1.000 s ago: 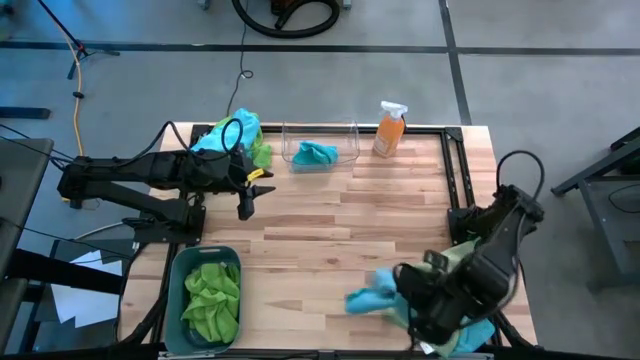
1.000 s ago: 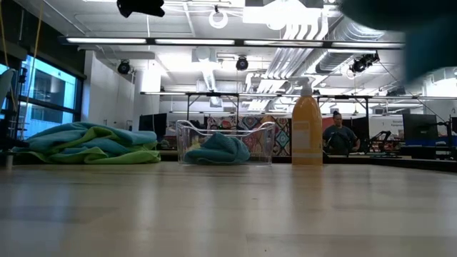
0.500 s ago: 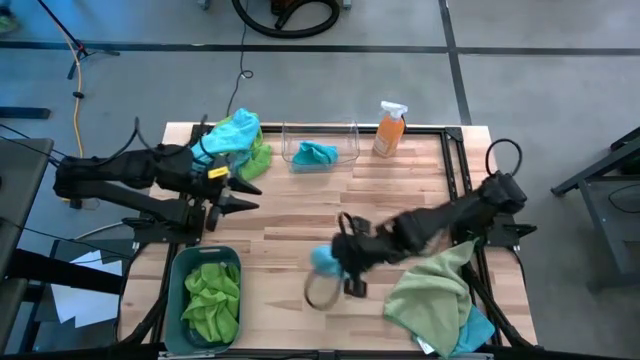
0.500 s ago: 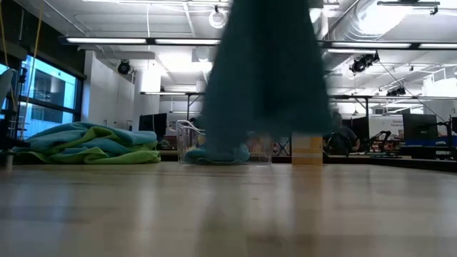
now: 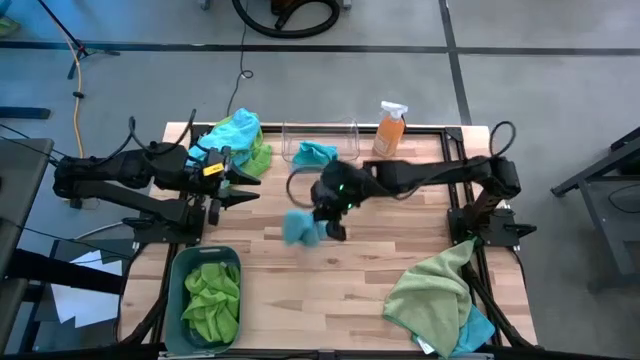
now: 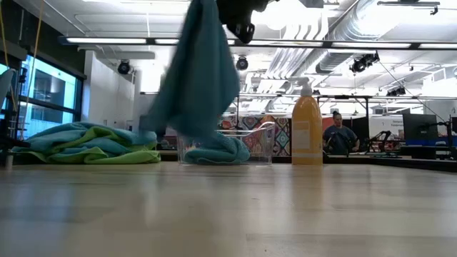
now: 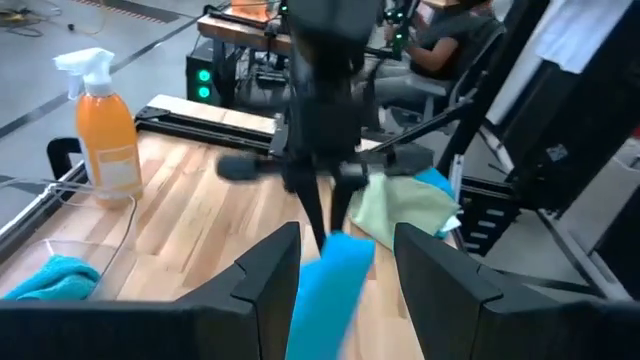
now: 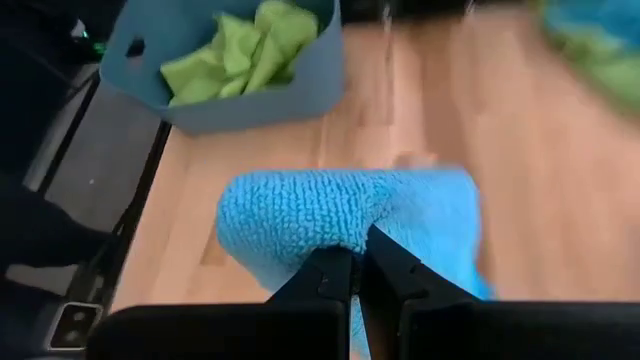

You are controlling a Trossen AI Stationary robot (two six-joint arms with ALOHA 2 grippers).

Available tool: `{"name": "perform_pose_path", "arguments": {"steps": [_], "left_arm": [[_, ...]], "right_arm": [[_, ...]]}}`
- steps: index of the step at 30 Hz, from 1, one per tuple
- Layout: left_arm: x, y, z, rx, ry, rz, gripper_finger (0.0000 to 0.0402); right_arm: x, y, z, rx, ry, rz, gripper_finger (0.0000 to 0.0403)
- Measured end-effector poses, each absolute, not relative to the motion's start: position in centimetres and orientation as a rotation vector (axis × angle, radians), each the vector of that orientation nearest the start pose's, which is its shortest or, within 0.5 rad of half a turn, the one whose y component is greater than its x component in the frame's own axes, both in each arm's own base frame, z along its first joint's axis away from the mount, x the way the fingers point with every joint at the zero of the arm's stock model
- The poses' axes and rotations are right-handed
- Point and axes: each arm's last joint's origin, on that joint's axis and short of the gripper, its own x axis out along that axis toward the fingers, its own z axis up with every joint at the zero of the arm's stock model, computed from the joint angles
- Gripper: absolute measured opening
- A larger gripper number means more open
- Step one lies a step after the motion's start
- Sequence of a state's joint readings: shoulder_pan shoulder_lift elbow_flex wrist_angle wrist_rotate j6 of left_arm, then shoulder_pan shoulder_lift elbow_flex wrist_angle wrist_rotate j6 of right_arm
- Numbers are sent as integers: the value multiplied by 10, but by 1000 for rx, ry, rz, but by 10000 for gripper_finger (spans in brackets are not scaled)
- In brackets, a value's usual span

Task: Sort microfiber towel by color & place in baskets
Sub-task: Put the blue microfiber towel into the transparent bin

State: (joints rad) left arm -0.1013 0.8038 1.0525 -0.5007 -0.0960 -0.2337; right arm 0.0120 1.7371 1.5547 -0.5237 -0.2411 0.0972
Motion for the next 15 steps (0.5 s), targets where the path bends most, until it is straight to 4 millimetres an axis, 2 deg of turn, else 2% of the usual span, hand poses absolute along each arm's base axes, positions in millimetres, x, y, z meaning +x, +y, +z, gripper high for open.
{"name": "perform_pose_path", "arguments": {"steps": [5,10,12,15], "left_arm": [[166,-12,390,-204,195,93,154],[179,-10,397,-179,94,196,154],[183,-9,398,-161,70,244,154],[191,-5,399,-137,41,319,154]], "right_arm": [[351,-24,338,82,734,169,0],[285,-48,328,156,649,111,0],[259,-50,321,188,578,85,0],[232,-49,315,176,428,71,0]]}}
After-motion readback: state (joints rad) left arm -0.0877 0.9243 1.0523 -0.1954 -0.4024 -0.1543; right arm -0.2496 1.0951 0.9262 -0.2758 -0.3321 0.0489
